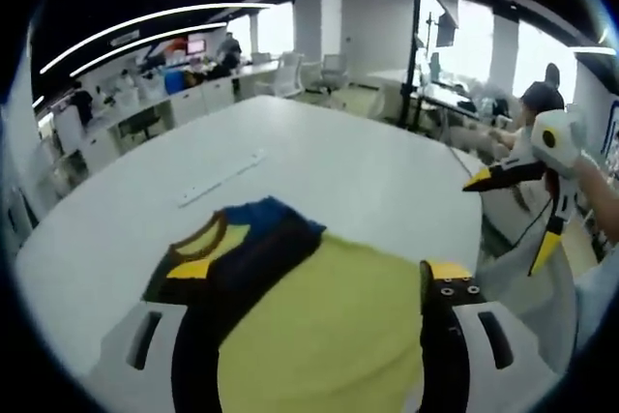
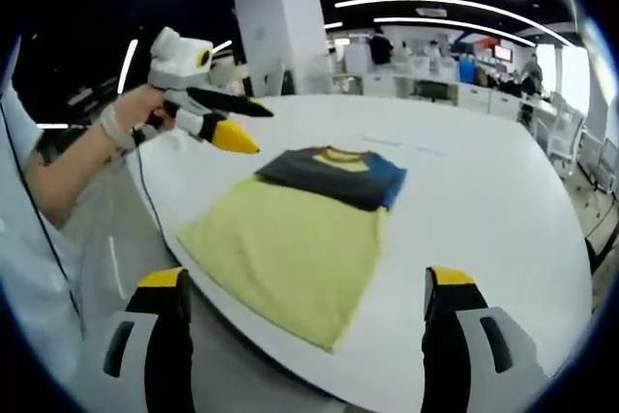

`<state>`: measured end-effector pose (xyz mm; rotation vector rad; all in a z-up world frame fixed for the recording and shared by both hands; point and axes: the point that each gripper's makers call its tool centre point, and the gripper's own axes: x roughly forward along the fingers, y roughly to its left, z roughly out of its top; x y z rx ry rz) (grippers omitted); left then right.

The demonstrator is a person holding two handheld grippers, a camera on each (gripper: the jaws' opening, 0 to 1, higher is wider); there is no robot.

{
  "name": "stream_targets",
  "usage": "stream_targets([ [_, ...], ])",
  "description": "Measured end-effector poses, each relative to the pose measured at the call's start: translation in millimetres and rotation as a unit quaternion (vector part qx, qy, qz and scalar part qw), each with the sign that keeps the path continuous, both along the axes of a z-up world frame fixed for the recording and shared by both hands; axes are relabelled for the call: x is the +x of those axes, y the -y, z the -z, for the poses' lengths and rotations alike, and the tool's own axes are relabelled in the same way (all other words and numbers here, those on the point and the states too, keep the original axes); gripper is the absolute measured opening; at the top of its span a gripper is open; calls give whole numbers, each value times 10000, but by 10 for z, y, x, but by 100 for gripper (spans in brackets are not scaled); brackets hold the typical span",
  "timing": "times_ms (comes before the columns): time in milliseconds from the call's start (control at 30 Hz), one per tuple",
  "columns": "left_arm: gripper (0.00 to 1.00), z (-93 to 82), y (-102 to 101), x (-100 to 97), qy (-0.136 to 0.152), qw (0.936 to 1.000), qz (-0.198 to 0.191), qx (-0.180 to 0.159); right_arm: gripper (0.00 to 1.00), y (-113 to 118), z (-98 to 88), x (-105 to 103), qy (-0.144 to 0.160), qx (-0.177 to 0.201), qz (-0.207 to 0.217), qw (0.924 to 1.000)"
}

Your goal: Fold the garment on the visible template until the final outline fits inside the template.

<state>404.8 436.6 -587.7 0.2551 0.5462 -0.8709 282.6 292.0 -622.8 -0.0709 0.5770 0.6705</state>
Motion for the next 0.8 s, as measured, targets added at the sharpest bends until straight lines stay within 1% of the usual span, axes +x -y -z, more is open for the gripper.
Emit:
stream_targets([
  [267,84,36,-147,-99,-51,9999,-115,77,100,-34,-13,18,26,-25,-76,10000],
  [467,84,13,-271,-146,-1,9996,-243,115,100,-72,1,25,4,-48,-136,9999],
  [733,84,-28,-377,-218,66,9994,-325,99,100,-78,18,47,-2,-93,-188,9998],
  [800,85,-12,-391,-248,74,9994,-313,138,100,-78,12,57,13,-76,-179,9998],
])
